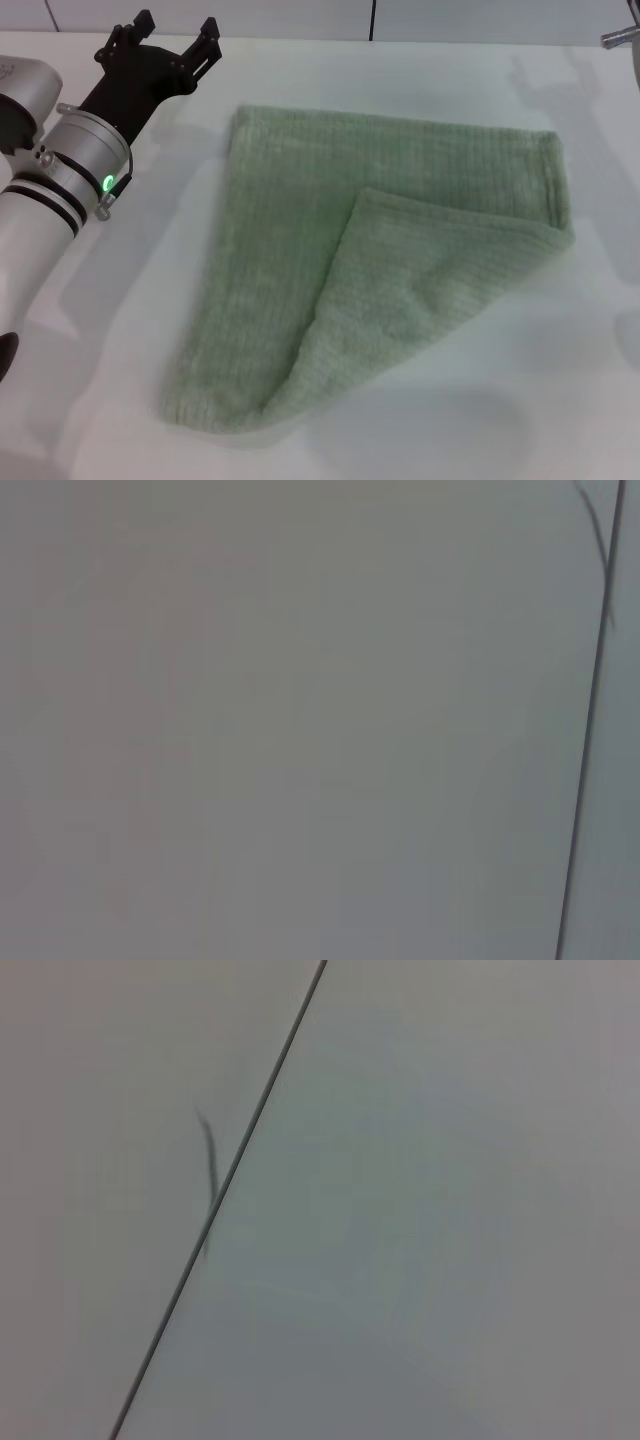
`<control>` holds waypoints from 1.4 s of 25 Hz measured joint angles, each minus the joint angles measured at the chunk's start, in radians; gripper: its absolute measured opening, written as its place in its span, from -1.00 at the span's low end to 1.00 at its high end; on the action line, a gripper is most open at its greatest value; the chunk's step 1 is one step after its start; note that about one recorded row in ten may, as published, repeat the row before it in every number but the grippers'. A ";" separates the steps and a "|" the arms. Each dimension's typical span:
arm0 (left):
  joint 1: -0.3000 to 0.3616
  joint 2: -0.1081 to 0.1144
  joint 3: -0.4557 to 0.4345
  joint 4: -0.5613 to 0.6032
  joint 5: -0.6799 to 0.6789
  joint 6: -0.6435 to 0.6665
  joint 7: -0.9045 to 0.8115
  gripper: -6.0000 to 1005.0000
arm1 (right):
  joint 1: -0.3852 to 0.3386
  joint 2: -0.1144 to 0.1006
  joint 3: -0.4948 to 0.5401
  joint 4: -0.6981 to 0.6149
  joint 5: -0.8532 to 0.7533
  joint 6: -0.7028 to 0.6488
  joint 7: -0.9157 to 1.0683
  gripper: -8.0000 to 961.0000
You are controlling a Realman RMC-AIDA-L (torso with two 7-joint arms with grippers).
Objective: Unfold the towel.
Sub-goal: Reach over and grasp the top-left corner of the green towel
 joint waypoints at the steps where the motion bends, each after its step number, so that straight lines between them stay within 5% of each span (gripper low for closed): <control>1: 0.000 0.000 0.000 0.000 0.000 0.000 0.000 0.72 | 0.000 0.000 -0.001 0.001 0.000 0.000 0.000 0.59; 24: 0.006 0.005 0.083 -0.031 0.006 -0.008 -0.014 0.71 | -0.005 0.001 0.005 0.002 0.000 -0.003 0.006 0.59; 35: -0.040 0.017 0.095 -0.063 0.042 -0.156 -0.164 -0.38 | -0.007 0.001 0.013 0.005 0.000 -0.003 0.005 0.59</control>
